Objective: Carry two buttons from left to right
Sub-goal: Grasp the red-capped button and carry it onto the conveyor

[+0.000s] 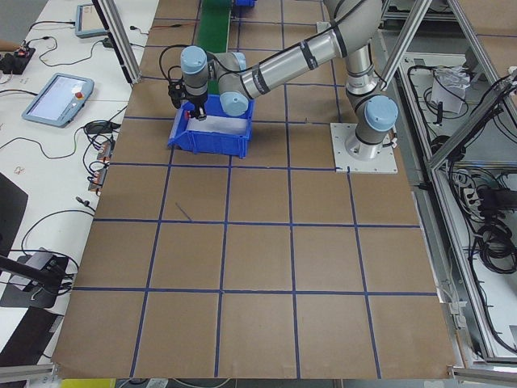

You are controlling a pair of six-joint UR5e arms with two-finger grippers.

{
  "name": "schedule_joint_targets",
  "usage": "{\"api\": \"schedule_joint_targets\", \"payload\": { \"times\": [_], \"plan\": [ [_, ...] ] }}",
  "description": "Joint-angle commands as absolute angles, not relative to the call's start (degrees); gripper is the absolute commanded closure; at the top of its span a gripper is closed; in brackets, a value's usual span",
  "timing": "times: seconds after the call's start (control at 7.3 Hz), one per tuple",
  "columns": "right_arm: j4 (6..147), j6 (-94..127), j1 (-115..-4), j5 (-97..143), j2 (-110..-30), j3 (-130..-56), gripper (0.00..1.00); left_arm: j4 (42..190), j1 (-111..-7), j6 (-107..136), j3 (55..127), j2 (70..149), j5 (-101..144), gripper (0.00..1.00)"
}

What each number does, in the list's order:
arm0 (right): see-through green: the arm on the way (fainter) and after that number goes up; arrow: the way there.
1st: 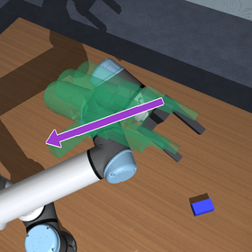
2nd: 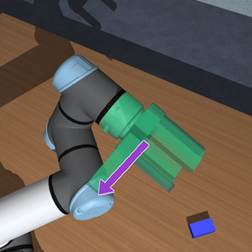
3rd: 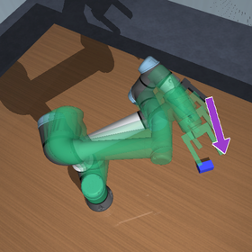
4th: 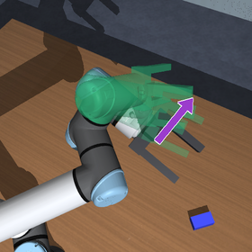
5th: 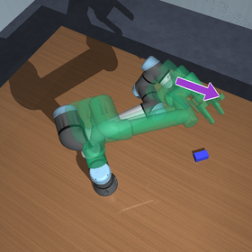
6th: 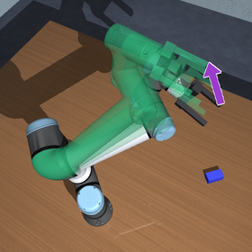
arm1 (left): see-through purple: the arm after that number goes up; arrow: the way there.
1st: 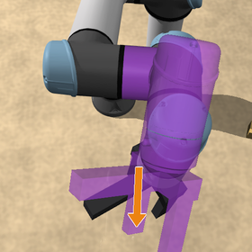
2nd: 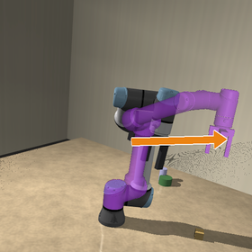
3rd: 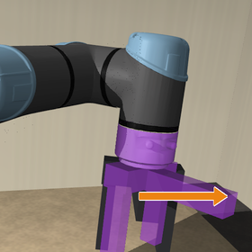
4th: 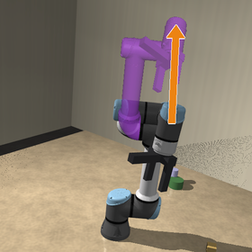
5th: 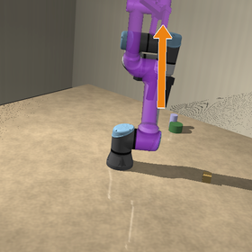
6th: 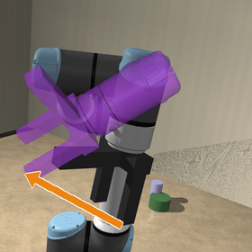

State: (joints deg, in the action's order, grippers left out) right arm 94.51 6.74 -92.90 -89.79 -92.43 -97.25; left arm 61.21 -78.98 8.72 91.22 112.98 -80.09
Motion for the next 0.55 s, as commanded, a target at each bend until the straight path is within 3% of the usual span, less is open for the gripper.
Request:
{"api": "schedule_joint_targets", "payload": {
  "times": [0.0, 0.41],
  "plan": [
    [94.5, 6.8, -93.0, -89.7, -92.4, -97.4, 0.00, 65.1, -87.1, 9.7, 88.0, 110.4, -82.4, 0.78],
    [94.6, 6.8, -93.0, -89.7, -92.2, -97.4, 0.00, 63.4, -93.8, 9.9, 86.2, 112.9, -81.0, 0.75]
  ]
}}
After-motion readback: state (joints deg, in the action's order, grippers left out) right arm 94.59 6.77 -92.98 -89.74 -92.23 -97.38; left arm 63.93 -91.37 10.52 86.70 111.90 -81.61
